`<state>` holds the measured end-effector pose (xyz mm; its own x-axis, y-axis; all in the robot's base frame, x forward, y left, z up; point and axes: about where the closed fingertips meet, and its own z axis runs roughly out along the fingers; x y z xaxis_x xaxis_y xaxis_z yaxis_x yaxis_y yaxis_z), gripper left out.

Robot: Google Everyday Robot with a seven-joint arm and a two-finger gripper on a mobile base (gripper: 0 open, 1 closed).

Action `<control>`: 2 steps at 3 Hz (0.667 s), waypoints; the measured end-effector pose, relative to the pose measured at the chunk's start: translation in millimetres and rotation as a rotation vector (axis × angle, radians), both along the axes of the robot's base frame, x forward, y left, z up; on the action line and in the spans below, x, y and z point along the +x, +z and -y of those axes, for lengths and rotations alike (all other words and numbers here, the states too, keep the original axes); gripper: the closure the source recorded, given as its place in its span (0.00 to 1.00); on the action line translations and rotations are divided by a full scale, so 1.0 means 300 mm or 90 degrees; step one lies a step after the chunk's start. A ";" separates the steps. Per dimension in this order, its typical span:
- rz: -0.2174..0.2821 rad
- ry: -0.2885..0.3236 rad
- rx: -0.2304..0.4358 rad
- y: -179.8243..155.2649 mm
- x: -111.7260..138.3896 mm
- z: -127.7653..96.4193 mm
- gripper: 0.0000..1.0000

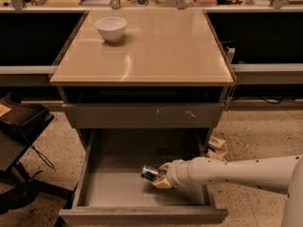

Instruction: Place redbull can into middle drawer

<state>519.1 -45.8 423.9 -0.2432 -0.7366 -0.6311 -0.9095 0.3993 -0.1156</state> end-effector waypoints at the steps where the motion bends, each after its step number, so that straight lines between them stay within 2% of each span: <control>1: 0.000 0.000 0.000 0.000 0.000 0.000 1.00; 2: 0.000 0.000 0.000 0.000 0.000 0.000 0.81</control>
Offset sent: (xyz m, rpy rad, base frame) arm 0.0000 0.0000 0.0000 0.0000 0.0000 0.0000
